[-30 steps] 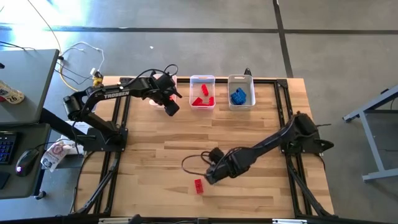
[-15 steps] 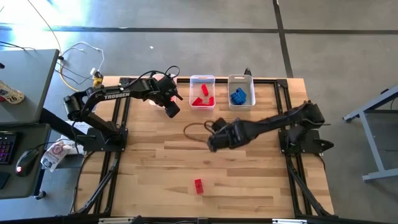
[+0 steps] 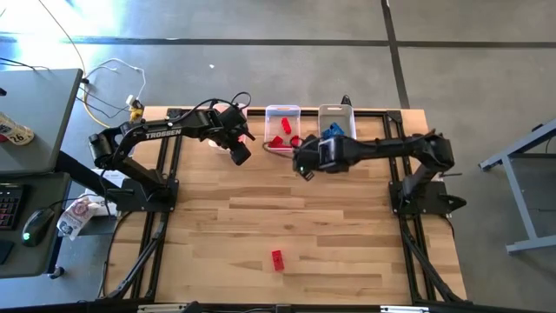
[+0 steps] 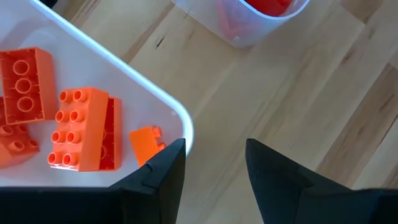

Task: Sort & place blocks by color
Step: Put the blue game piece into the gray bin, then put the red game piece into the transparent bin

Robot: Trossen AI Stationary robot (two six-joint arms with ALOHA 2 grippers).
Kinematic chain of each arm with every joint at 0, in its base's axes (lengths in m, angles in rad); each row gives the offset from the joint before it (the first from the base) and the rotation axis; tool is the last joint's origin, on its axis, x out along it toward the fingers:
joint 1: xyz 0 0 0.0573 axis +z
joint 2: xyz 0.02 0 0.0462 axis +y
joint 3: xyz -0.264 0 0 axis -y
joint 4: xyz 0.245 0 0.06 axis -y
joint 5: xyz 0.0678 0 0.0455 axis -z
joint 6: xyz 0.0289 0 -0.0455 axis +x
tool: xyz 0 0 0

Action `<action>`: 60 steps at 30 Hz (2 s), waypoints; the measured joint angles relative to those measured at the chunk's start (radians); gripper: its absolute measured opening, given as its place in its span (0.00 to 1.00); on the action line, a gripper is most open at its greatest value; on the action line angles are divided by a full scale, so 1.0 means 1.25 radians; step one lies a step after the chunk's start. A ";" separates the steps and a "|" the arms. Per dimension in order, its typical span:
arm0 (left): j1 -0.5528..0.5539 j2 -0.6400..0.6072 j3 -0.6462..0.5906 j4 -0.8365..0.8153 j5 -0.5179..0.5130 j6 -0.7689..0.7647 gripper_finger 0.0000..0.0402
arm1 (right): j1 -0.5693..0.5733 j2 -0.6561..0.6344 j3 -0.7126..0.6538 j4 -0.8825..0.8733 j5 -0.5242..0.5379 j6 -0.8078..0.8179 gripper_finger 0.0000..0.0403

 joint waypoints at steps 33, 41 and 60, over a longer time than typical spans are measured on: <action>0.000 0.000 0.000 0.013 0.000 0.100 0.38 | -0.524 0.001 -0.185 0.311 -0.249 -0.328 0.30; 0.000 0.000 0.000 0.013 -0.012 0.127 0.38 | -0.559 0.001 -0.205 0.374 -0.354 -0.357 0.39; 0.001 0.000 0.000 0.010 -0.086 0.120 0.38 | -0.545 -0.007 -0.154 0.319 -0.349 -0.368 0.54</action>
